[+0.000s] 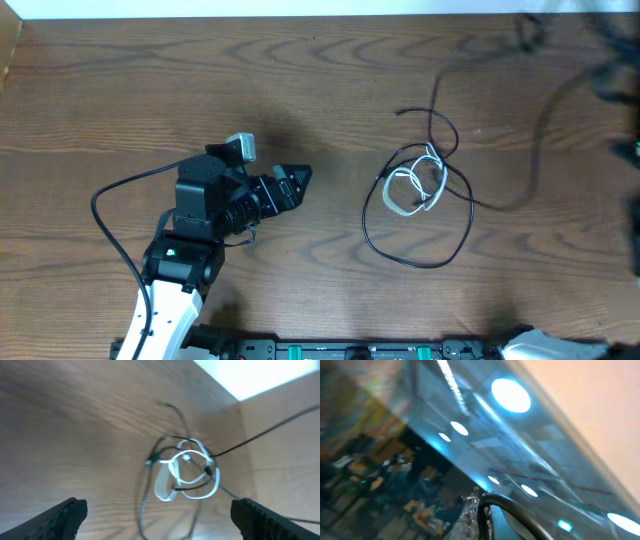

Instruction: Untangle cables

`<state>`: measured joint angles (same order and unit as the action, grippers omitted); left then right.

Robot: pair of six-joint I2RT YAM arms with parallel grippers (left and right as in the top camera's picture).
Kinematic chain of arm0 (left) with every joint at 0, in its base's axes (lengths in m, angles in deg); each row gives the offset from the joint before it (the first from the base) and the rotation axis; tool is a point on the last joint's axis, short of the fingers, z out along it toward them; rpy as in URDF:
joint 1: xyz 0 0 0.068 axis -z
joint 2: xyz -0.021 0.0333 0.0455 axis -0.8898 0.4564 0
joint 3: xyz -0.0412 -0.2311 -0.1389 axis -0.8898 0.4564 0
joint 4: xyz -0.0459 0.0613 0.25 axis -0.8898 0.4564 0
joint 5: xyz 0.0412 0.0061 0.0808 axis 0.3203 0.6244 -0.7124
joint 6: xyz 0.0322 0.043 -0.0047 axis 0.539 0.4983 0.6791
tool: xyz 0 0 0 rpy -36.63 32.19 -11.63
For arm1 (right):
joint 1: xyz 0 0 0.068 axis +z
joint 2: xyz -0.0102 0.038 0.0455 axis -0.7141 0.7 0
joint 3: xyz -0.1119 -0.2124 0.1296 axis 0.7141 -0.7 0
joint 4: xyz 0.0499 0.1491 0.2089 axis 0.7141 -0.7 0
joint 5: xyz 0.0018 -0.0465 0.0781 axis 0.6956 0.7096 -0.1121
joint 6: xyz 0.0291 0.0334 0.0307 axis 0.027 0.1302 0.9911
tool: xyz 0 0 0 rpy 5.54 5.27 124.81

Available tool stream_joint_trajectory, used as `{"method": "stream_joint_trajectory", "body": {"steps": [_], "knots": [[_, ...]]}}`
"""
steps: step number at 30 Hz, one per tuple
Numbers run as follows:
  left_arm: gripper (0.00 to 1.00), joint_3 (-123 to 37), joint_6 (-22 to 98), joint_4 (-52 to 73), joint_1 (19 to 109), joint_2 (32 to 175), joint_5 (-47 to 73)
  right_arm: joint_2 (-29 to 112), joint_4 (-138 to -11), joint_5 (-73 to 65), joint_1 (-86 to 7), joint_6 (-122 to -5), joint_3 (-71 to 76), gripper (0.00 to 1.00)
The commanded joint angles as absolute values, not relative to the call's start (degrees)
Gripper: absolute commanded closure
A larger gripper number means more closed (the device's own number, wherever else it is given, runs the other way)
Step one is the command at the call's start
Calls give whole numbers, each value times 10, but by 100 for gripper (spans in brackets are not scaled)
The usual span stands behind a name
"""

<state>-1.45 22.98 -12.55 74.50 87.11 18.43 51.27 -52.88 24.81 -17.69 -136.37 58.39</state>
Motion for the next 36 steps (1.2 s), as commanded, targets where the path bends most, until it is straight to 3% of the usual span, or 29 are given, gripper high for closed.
{"method": "stream_joint_trajectory", "body": {"steps": [1, 6, 11, 19, 27, 36], "knots": [[4, -28, 249, -173, 755, 872, 294, 496, -551, 258, -195, -1308, 588, 99], [3, -28, 327, -290, 817, 872, 339, 481, -608, 230, -201, -1225, 588, 99], [1, -28, 352, -299, 893, 874, 202, 493, -697, 234, -203, -1072, 588, 99], [0, -28, 356, -219, 928, 880, 60, 603, -950, 217, -211, -956, 587, 99], [0, -28, 356, -106, 928, 880, -29, 704, -1146, 209, -266, -722, 587, 99], [0, -28, 356, -86, 928, 889, -48, 747, -1253, 140, -366, -725, 587, 99]]}}
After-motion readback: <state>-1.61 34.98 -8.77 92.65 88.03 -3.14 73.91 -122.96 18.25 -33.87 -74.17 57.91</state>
